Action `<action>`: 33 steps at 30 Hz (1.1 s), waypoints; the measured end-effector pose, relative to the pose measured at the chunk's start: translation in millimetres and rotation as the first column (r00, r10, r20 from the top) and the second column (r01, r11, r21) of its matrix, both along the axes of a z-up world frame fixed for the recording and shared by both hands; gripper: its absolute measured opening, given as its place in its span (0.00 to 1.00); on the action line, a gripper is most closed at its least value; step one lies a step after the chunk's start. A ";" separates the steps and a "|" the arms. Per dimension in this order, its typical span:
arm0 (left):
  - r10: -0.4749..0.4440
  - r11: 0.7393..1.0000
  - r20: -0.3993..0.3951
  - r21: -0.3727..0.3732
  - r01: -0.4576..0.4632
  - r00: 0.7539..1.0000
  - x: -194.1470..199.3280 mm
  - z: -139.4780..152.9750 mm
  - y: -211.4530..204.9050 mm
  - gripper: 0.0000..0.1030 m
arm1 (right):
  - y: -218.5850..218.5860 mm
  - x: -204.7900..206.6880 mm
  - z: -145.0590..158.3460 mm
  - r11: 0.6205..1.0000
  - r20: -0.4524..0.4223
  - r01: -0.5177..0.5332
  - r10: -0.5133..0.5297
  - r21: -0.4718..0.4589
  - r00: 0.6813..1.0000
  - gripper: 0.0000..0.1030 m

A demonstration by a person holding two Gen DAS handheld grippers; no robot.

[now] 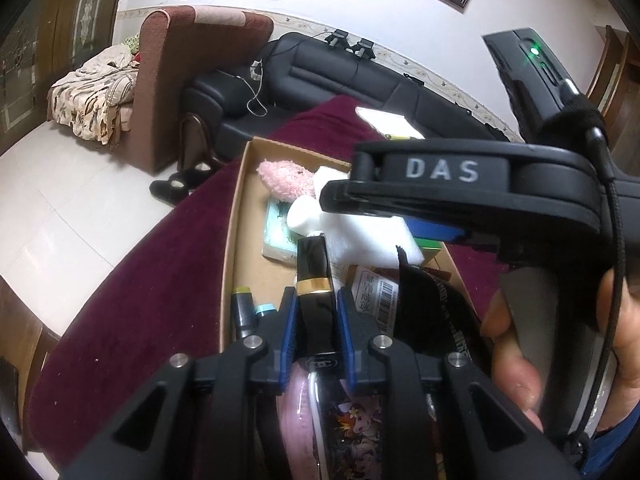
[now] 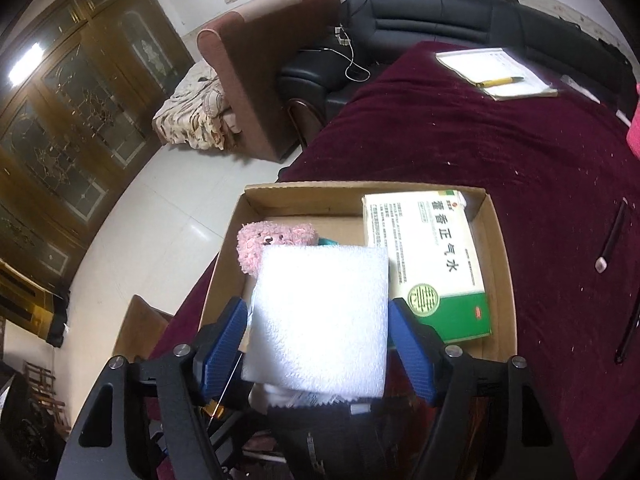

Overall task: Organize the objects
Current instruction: 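Lower the tube and foam pad into the tray and open both tools, then grasp the black marker with white lettering with the right tool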

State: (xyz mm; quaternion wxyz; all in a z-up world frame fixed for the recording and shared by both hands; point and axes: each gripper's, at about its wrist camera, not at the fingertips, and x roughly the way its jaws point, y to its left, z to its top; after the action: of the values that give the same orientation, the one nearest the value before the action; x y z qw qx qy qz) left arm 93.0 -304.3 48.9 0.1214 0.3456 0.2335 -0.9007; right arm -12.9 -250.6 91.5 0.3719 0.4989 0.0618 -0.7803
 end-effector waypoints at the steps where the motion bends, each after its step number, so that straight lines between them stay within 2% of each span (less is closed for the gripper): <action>1: -0.004 1.000 -0.001 0.003 0.004 1.000 0.5 0.6 0.6 0.27 | 2.4 0.2 1.0 1.000 0.010 0.003 -0.003 -0.009 1.000 0.77; 4: -0.002 1.000 -0.009 -0.005 0.002 1.000 4.6 4.9 3.7 0.38 | 7.2 3.4 4.1 1.000 0.007 0.000 0.000 -0.020 1.000 0.78; 9: -0.016 1.000 -0.036 -0.020 0.015 0.999 11.1 16.9 11.2 0.47 | 24.6 11.7 18.0 0.999 -0.026 0.015 -0.016 -0.050 1.000 0.78; 15: -0.013 0.999 -0.048 -0.036 0.012 0.999 17.1 26.7 18.9 0.47 | 74.1 8.9 27.6 0.984 0.038 0.087 -0.082 -0.155 0.996 0.78; 21: -0.020 0.998 -0.067 -0.055 0.017 0.998 25.7 39.5 28.3 0.48 | 150.1 2.7 19.4 0.963 0.045 0.206 -0.201 -0.175 0.979 0.78; 28: -0.045 0.997 -0.076 -0.058 0.040 0.996 21.2 53.0 48.2 0.48 | 259.7 -29.2 -3.9 0.894 0.102 0.414 -0.402 -0.171 0.910 0.78; 33: -0.157 0.985 -0.055 -0.076 0.153 0.986 0.8 51.9 94.5 0.48 | 319.1 -68.7 -16.0 0.811 0.144 0.572 -0.555 -0.128 0.819 0.78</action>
State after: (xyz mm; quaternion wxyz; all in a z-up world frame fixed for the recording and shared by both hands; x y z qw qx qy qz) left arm 93.8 -209.9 100.8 0.0561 0.3306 0.1772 -0.9253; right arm -81.6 68.5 75.5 0.1665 0.5003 -0.1724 -0.8320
